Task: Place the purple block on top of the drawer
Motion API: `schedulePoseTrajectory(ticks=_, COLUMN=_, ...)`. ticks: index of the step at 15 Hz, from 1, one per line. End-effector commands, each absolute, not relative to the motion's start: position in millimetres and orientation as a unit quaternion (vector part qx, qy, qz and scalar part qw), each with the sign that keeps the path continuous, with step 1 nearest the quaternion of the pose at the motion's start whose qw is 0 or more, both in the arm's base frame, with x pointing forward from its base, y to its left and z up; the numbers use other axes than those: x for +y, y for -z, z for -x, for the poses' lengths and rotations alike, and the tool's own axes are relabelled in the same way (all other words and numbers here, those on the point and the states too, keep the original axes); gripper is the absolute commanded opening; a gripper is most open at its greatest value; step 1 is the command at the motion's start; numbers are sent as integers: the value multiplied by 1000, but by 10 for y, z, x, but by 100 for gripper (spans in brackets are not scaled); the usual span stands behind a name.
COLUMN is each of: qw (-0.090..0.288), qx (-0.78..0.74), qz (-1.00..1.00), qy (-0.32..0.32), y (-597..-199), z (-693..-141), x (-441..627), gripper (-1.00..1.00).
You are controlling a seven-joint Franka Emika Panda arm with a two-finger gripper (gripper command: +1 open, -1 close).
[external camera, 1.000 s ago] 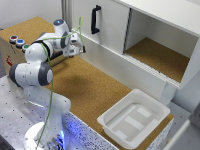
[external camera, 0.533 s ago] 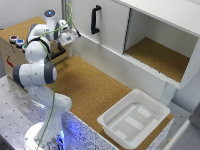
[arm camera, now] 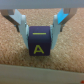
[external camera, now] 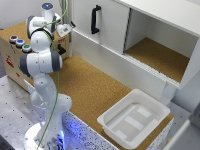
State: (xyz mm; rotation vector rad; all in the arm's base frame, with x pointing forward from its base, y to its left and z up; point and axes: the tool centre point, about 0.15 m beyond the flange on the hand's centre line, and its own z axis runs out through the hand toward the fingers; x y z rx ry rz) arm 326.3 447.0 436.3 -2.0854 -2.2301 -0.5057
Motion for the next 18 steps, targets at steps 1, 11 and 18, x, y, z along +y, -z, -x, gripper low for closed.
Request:
schedulePoseTrajectory(ticks=1, qw=62, qx=-723, qz=678, qy=118, y=-4428, z=-3381, x=4788, gripper=-100)
schedulePoseTrajectory(ticks=11, qw=44, qx=-680, qz=722, qy=122, y=-4651, z=-3341, x=4641, gripper=100)
schedulePoseTrajectory(ticks=18, qw=44, qx=-680, qz=722, qy=122, y=-4651, z=-3341, x=4641, gripper=100)
